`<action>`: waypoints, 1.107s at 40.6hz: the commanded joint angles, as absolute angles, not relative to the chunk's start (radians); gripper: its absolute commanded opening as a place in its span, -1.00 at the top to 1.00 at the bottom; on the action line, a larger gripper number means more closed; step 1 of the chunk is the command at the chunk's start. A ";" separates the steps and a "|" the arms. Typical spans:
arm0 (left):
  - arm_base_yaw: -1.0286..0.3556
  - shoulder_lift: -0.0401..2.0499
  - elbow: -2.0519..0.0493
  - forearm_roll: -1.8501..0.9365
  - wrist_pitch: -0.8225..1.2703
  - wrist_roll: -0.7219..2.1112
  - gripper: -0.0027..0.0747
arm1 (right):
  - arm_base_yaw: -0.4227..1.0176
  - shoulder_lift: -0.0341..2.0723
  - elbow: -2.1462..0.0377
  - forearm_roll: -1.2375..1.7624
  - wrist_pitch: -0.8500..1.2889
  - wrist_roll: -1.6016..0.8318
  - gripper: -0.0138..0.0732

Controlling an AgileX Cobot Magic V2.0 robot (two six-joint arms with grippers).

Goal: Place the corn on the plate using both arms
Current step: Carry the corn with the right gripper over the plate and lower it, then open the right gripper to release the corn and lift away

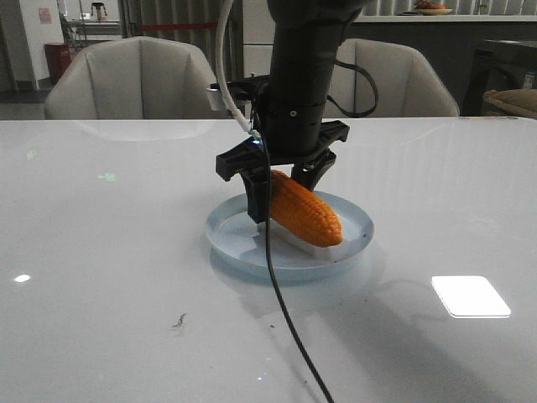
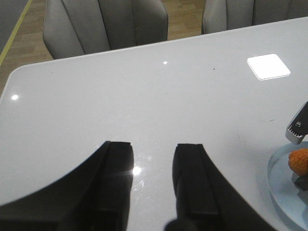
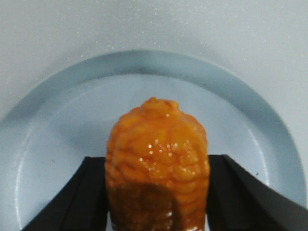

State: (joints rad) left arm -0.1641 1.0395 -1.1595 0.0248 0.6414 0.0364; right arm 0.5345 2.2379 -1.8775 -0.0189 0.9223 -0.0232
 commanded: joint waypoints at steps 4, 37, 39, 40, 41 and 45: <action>-0.171 1.026 -1.189 0.018 0.560 0.025 0.16 | 0.533 2.168 -1.913 -0.017 0.910 -0.027 -0.68; -0.171 1.026 -1.189 0.018 0.560 0.025 0.16 | 0.308 1.710 -2.315 -0.027 1.203 -0.023 -0.68; -0.171 1.026 -1.189 0.018 0.560 0.025 0.16 | 0.268 1.678 -2.315 -0.027 1.241 -0.023 -0.68; -0.171 1.026 -1.189 0.018 0.560 0.025 0.16 | 0.239 1.658 -2.315 -0.027 1.266 -0.023 -0.68; -0.171 1.026 -1.189 0.018 0.560 0.025 0.16 | 0.218 1.644 -2.315 -0.027 1.286 -0.023 -0.68; -0.171 1.026 -1.189 0.018 0.560 0.025 0.16 | 0.102 1.559 -2.257 0.000 1.304 -0.023 -0.68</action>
